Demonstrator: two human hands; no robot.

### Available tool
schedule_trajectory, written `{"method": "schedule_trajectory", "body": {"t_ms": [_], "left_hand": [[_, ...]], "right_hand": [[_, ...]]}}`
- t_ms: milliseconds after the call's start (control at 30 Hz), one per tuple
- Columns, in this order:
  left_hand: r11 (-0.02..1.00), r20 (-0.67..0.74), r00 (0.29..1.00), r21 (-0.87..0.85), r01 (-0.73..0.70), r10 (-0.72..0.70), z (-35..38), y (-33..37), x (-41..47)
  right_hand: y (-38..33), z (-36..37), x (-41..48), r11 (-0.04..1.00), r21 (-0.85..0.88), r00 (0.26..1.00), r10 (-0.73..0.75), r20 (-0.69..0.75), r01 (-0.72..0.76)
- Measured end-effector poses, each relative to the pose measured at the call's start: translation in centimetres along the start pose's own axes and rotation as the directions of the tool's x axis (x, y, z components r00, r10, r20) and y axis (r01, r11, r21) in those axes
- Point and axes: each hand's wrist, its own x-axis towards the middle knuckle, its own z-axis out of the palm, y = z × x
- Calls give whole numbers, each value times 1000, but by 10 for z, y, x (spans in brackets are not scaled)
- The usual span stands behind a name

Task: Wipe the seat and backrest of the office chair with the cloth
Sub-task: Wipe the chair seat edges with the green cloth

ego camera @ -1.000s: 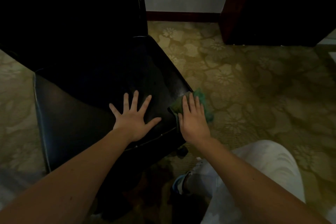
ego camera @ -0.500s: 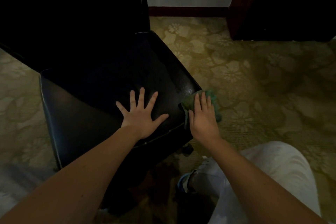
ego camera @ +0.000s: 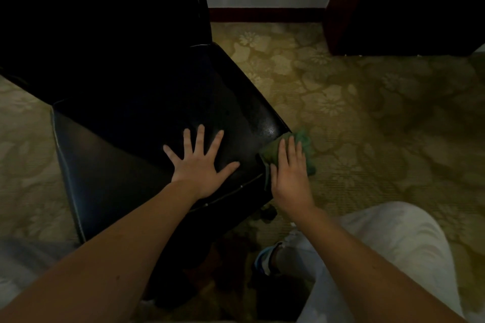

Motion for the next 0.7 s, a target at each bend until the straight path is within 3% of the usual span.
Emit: {"method": "schedule_trajectory", "body": {"t_ms": [100, 300, 533, 700], "left_hand": [[1000, 3, 1000, -22, -13, 13, -2, 0, -1], [999, -3, 1000, -46, -6, 6, -2, 2, 0], [999, -5, 1000, -46, 13, -14, -2, 3, 1], [996, 1, 1000, -85, 13, -13, -4, 5, 2]], "right_hand": [[14, -1, 5, 999, 24, 999, -47, 11, 47], [9, -4, 13, 992, 108, 998, 69, 1, -69], [9, 7, 4, 999, 33, 999, -42, -21, 43], [2, 3, 11, 982, 189, 994, 52, -99, -32]]}}
